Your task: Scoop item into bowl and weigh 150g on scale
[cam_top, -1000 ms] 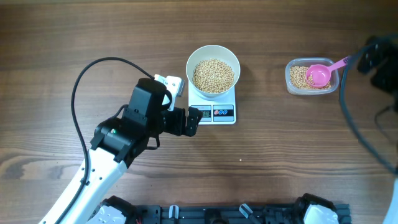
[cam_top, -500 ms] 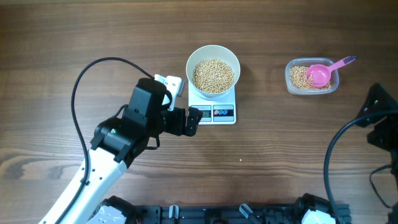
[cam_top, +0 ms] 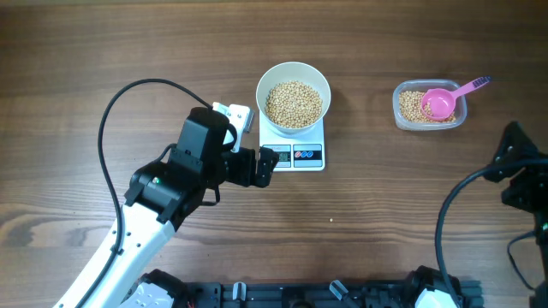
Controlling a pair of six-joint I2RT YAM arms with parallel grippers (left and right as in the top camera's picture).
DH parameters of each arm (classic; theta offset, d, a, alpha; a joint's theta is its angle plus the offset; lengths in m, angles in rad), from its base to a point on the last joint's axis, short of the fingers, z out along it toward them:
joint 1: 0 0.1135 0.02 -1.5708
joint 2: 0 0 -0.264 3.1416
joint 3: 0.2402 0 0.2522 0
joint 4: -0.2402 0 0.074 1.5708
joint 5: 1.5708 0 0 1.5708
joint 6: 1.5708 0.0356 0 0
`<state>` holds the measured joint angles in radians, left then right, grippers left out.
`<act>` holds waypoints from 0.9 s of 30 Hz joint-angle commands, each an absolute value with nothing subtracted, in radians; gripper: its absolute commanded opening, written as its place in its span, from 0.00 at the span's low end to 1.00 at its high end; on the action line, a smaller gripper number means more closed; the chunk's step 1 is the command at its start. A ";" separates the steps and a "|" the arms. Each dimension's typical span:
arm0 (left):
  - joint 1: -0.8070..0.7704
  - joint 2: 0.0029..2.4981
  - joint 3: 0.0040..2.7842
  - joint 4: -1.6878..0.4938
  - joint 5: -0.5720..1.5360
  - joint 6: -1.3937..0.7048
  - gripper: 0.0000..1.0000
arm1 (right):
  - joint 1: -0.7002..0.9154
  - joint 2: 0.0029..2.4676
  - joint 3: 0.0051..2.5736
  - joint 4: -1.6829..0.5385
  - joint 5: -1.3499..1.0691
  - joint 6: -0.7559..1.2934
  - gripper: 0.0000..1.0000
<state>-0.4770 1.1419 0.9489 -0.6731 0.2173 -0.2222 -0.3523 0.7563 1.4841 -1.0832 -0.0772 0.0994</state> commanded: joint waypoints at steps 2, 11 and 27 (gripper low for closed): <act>-0.482 1.147 0.949 -0.670 0.216 -0.217 1.00 | -0.348 0.732 1.474 -1.069 -0.075 0.076 1.00; -0.482 1.147 0.949 -0.670 0.216 -0.217 1.00 | -0.348 0.635 1.401 -1.040 -0.078 0.052 1.00; -0.482 1.147 0.949 -0.670 0.216 -0.217 1.00 | -0.280 0.216 0.818 -0.673 -0.078 0.052 1.00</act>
<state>-0.4770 1.1419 0.9489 -0.6731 0.2173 -0.2222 -0.3031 0.2909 0.9180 -0.7296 -0.0772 0.0616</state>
